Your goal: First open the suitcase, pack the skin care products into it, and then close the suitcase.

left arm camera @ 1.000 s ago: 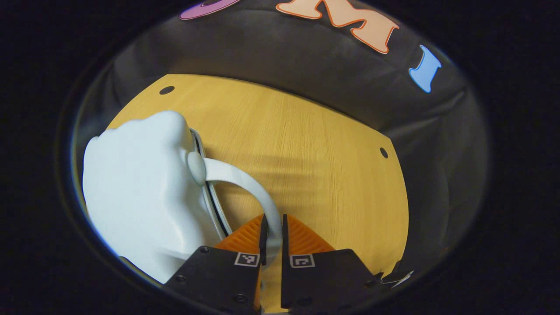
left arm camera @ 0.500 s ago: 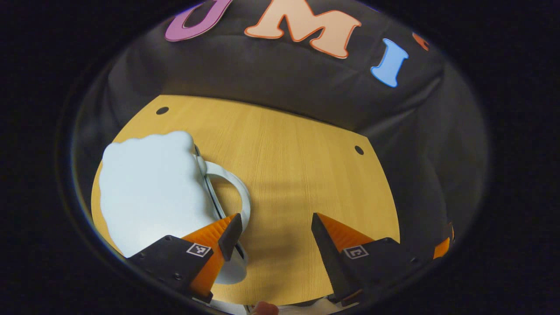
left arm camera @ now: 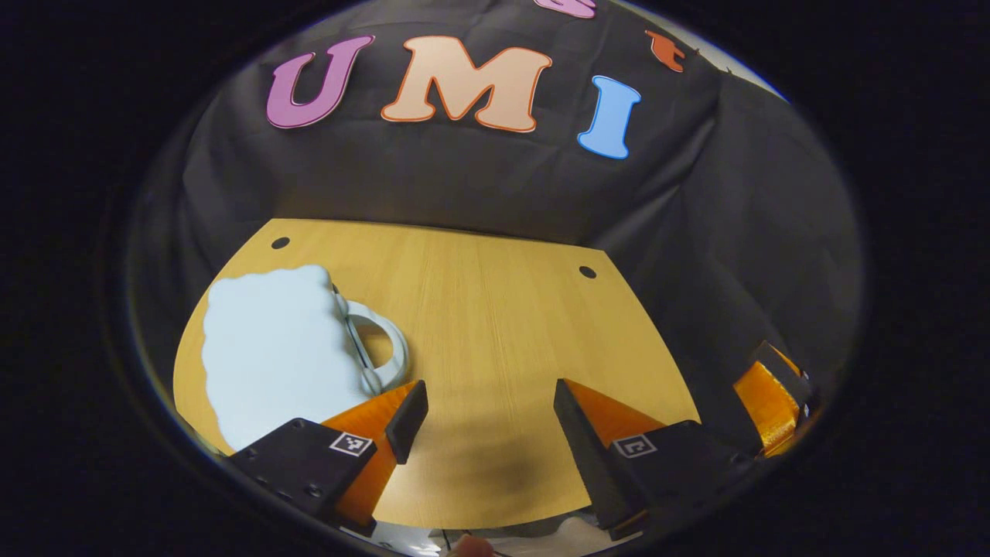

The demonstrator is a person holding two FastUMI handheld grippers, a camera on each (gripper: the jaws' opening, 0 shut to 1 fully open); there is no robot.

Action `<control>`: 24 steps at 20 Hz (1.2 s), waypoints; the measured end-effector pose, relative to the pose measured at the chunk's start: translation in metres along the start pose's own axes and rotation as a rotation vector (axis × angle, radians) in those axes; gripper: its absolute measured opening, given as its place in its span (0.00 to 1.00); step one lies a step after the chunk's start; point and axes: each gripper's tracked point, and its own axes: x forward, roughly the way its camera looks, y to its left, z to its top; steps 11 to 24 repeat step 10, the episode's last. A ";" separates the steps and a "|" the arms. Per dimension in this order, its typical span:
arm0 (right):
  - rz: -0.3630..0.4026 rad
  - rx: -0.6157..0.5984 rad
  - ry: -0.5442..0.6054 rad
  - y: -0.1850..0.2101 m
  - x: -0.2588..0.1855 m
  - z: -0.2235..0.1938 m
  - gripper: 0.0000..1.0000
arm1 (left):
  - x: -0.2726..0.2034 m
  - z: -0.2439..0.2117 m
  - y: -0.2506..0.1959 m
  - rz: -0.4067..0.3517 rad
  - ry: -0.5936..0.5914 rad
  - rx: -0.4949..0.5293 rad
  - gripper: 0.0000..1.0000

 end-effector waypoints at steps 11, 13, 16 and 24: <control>-0.002 0.005 -0.007 -0.012 -0.009 0.001 0.98 | -0.005 -0.002 -0.007 0.011 0.007 0.021 0.96; -0.002 0.005 -0.007 -0.012 -0.009 0.001 0.98 | -0.005 -0.002 -0.007 0.011 0.007 0.021 0.96; -0.002 0.005 -0.007 -0.012 -0.009 0.001 0.98 | -0.005 -0.002 -0.007 0.011 0.007 0.021 0.96; -0.002 0.005 -0.007 -0.012 -0.009 0.001 0.98 | -0.005 -0.002 -0.007 0.011 0.007 0.021 0.96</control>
